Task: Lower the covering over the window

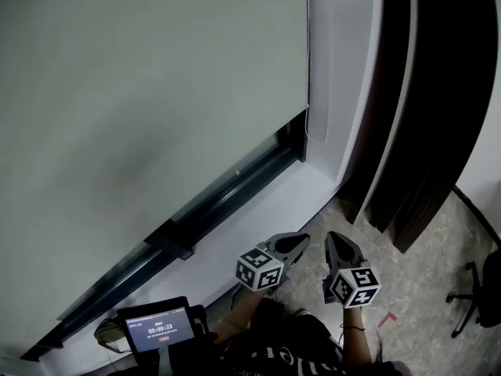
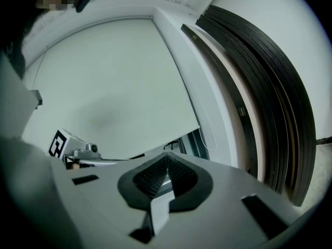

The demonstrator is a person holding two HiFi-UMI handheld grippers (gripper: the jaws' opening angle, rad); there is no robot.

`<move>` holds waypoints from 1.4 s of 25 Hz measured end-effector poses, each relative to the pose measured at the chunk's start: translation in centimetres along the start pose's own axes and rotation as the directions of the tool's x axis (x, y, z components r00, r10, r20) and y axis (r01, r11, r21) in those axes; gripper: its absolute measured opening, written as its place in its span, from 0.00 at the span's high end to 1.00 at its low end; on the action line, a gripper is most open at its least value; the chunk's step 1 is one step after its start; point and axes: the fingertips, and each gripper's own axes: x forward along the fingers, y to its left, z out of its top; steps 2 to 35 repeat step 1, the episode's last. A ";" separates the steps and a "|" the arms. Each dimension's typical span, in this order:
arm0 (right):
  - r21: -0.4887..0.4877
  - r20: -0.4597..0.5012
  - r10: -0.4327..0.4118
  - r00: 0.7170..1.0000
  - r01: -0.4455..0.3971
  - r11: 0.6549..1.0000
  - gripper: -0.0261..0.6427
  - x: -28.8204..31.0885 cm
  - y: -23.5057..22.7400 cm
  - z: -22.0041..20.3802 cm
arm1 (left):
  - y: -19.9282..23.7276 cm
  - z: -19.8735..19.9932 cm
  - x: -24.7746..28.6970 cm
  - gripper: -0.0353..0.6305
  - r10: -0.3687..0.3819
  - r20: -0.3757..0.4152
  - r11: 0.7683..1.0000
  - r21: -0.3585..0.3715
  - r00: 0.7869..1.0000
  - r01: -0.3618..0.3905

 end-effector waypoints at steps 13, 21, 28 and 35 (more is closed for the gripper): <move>0.002 -0.004 0.001 1.000 -0.001 1.000 0.94 -0.2 -0.2 0.0 | -0.2 0.0 0.1 0.94 0.003 0.001 1.000 -0.005 1.000 -0.003; 0.002 -0.004 0.001 1.000 -0.001 1.000 0.94 -0.2 -0.2 0.0 | -0.2 0.0 0.1 0.94 0.003 0.001 1.000 -0.005 1.000 -0.003; 0.002 -0.004 0.001 1.000 -0.001 1.000 0.94 -0.2 -0.2 0.0 | -0.2 0.0 0.1 0.94 0.003 0.001 1.000 -0.005 1.000 -0.003; 0.002 -0.004 0.001 1.000 -0.001 1.000 0.94 -0.2 -0.2 0.0 | -0.2 0.0 0.1 0.94 0.003 0.001 1.000 -0.005 1.000 -0.003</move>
